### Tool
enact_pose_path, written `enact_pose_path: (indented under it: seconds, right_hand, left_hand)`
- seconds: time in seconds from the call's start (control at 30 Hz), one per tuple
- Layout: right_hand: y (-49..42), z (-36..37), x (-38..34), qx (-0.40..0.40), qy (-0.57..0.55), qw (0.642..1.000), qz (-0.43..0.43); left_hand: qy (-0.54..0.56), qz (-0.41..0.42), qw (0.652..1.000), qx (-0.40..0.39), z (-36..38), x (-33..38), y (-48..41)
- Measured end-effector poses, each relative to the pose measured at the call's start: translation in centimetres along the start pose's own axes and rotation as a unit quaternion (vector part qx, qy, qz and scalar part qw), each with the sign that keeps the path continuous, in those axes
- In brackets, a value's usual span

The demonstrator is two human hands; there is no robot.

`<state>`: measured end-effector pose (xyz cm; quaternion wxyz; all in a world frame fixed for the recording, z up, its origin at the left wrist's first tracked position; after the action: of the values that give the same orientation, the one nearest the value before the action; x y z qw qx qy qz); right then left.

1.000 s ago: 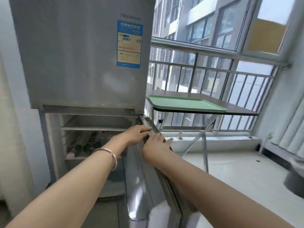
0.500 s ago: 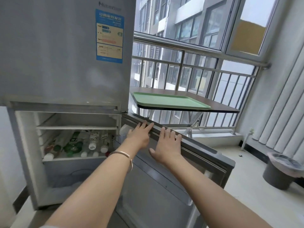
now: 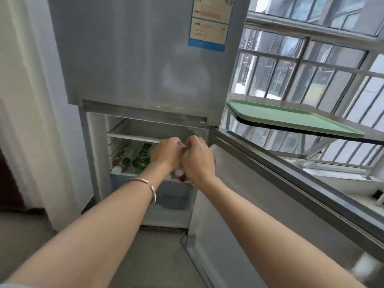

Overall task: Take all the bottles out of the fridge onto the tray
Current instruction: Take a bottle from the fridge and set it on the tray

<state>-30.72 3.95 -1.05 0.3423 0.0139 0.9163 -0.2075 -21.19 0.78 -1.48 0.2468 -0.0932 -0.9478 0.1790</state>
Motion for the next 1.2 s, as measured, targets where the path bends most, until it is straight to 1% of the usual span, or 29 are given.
enact_pose_path:
  seconds: [0.07,0.17,0.2,0.23,0.27,0.3,0.37,0.43,0.5,0.57,0.67,0.73,0.87,0.97,1.03,1.1,1.2]
  right_hand:
    - [-1.9,4.6,-0.6,-0.097,0.0,0.993,0.068]
    - [-5.1,10.8,0.0,-0.229,0.087,0.96,0.133]
    - [-5.5,11.9,1.0,-0.257,0.113,0.948,0.149]
    - [-6.9,14.4,1.8,-0.283,0.129,0.937,0.159]
    - [-7.3,15.2,3.3,-0.294,0.144,0.928,0.178]
    - [-7.6,16.2,4.7,-0.294,0.159,0.922,0.194]
    - [-9.5,20.0,7.7,-0.27,0.181,0.92,0.219]
    - [-10.3,21.7,9.6,-0.27,0.193,0.917,0.221]
    - [-10.9,23.8,11.6,-0.277,0.205,0.91,0.23]
    - [-11.6,25.2,13.0,-0.264,0.214,0.912,0.229]
    - [-11.3,24.8,12.9,-0.227,0.22,0.923,0.221]
    - [-10.7,23.9,12.4,-0.2,0.237,0.929,0.2]
    - [-9.5,21.6,10.8,-0.102,0.269,0.949,0.127]
    - [-9.3,19.1,8.6,-0.067,0.295,0.95,0.076]
    - [-9.0,16.8,6.4,-0.076,0.317,0.945,0.038]
    - [-8.4,14.4,4.0,-0.102,0.327,0.939,-0.01]
    - [-6.7,10.4,0.2,-0.15,0.317,0.934,-0.074]
  left_hand:
    - [-0.02,-0.017,1.0,-0.015,0.0,-3.4,-1.3]
    - [-0.018,-0.042,0.998,-0.035,0.5,-8.1,-3.4]
    - [-0.016,-0.044,0.998,-0.039,1.0,-9.0,-3.8]
    - [-0.016,-0.041,0.998,-0.042,1.3,-10.8,-5.1]
    - [-0.015,-0.035,0.998,-0.053,1.8,-11.3,-5.1]
    - [-0.013,-0.034,0.997,-0.065,2.3,-11.8,-5.2]
    - [-0.013,-0.032,0.995,-0.091,4.3,-13.8,-7.2]
    - [-0.006,-0.031,0.994,-0.109,5.5,-14.8,-8.0]
    - [0.014,-0.025,0.994,-0.107,7.0,-15.7,-8.9]
    - [0.021,-0.027,0.994,-0.107,8.4,-16.3,-9.5]
    - [0.016,-0.03,0.992,-0.117,9.5,-16.5,-9.5]
    - [0.022,-0.033,0.992,-0.124,9.6,-16.5,-9.4]
    - [0.031,-0.036,0.992,-0.115,9.3,-16.1,-8.8]
    - [0.043,-0.045,0.992,-0.112,8.9,-15.6,-7.9]
    - [0.055,-0.057,0.99,-0.117,8.4,-15.1,-7.7]
    - [0.073,-0.057,0.985,-0.144,7.4,-14.3,-7.3]
    - [0.092,-0.021,0.966,-0.241,5.8,-11.8,-6.3]
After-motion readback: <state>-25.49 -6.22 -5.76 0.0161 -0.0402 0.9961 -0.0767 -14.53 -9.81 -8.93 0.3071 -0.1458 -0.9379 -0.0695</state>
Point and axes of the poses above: each hand's wrist, its own y-axis away from the middle knuckle, its own z-axis out of the palm, x = y × z, the point moved 3 cm from there along -y, towards the middle knuckle, and after that the axes turned 11 degrees about z, right-handed, at the moved point
